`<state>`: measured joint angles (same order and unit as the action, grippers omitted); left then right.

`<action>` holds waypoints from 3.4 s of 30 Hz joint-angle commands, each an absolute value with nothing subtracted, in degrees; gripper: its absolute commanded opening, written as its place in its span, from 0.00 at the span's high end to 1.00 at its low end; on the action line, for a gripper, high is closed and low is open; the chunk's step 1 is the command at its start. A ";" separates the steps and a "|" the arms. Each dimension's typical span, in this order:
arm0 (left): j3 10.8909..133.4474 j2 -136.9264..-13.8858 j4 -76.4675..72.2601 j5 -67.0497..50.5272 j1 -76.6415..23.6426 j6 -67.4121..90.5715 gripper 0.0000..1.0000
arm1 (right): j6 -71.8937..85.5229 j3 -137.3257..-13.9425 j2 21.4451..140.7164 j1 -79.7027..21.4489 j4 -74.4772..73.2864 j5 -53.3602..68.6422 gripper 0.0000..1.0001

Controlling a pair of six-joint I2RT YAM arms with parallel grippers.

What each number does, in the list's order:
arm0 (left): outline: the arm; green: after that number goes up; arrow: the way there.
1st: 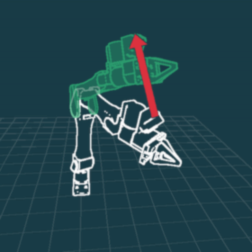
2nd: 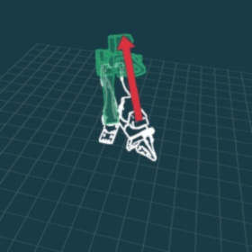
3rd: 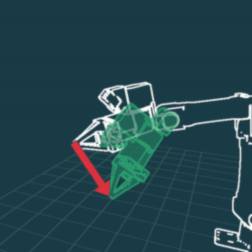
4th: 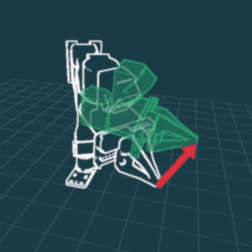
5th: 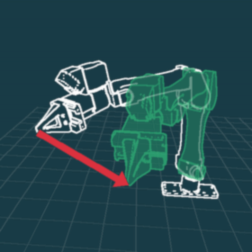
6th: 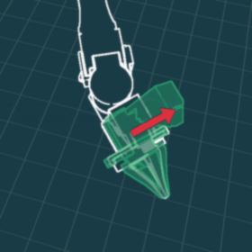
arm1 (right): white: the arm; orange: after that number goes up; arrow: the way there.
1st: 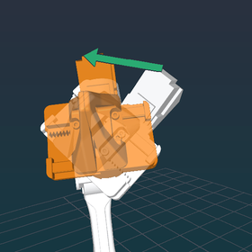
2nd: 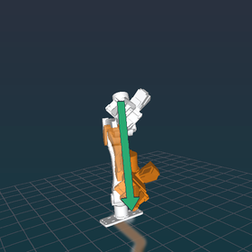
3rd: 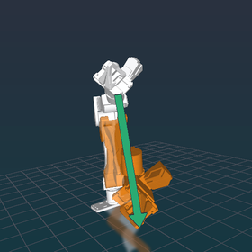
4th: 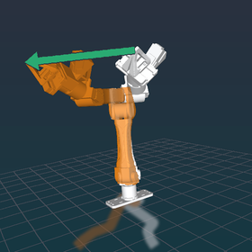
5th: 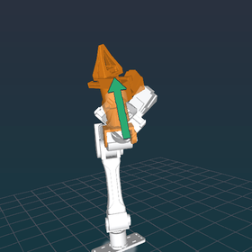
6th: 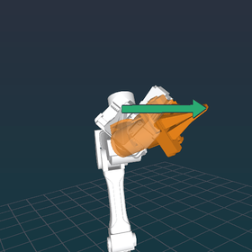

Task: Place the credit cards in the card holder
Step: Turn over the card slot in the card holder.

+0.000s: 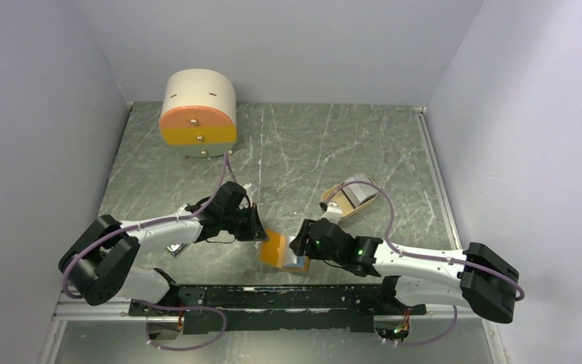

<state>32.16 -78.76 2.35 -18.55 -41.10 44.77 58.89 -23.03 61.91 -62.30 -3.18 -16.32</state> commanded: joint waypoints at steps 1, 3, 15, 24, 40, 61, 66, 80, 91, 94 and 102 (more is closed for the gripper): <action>31.72 -79.23 1.26 -17.66 -41.50 45.13 0.91 | 59.87 -23.14 61.27 -62.10 -4.88 -18.27 0.43; 31.86 -79.42 1.10 -17.75 -41.54 45.14 0.91 | 59.61 -22.81 61.20 -62.07 -3.55 -17.51 0.44; 30.73 -79.74 -2.76 -21.01 -41.53 47.47 0.88 | 56.68 -21.34 62.06 -62.06 8.07 -11.97 0.45; 30.22 -79.74 -4.95 -23.64 -41.52 49.25 0.81 | 53.61 -18.47 62.31 -62.05 19.71 -6.84 0.51; 29.82 -76.01 -3.27 -24.47 -41.17 49.82 0.71 | 54.22 -18.09 67.08 -61.82 11.35 -13.51 0.71; 28.13 -77.37 -14.19 -36.06 -40.71 51.46 0.33 | 51.99 -22.09 70.70 -61.74 15.77 -8.71 0.70; 27.91 -75.13 -12.31 -35.77 -39.98 50.83 0.29 | 51.79 -22.83 71.18 -61.79 16.61 -8.48 0.70; 26.93 -75.63 -10.69 -35.78 -38.13 49.24 0.37 | 50.88 -26.65 76.92 -61.83 17.10 -7.35 0.71; 29.49 -78.01 -3.99 -29.78 -38.12 44.42 0.53 | 51.50 -25.36 77.84 -61.80 17.17 -7.47 0.71; 29.98 -78.55 -2.71 -28.17 -38.12 43.66 0.53 | 51.39 -25.26 78.06 -61.79 16.82 -7.47 0.71; 31.07 -76.63 -0.10 -26.50 -38.14 43.34 0.42 | 50.54 -26.59 80.47 -61.82 17.18 -6.87 0.72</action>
<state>28.93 -78.06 -2.48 -28.40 -38.44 44.23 51.37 -25.63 78.52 -62.04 16.53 -7.20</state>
